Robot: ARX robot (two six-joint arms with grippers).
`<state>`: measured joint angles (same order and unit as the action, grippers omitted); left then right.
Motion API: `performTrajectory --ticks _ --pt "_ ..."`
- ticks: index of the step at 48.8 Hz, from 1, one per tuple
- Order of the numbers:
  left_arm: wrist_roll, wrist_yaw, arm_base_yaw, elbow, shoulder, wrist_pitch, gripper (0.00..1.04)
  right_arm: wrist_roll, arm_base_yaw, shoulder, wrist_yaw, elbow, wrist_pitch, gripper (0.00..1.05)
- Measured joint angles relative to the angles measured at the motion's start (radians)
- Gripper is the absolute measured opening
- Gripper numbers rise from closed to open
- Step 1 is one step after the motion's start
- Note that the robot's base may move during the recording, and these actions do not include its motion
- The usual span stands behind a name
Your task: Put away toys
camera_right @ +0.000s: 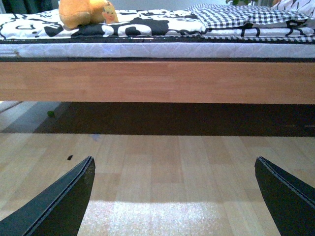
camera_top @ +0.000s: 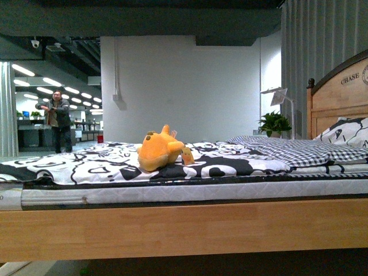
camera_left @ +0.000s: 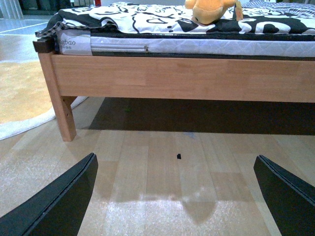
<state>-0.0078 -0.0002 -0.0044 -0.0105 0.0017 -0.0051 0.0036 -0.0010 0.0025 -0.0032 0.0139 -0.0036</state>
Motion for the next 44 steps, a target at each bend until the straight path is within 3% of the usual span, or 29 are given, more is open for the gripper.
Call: performTrajectory --ticks 44 --pt "0.000 -0.003 0.000 0.000 0.000 0.000 0.99 0.000 0.000 0.000 -0.002 0.000 0.000 0.98"
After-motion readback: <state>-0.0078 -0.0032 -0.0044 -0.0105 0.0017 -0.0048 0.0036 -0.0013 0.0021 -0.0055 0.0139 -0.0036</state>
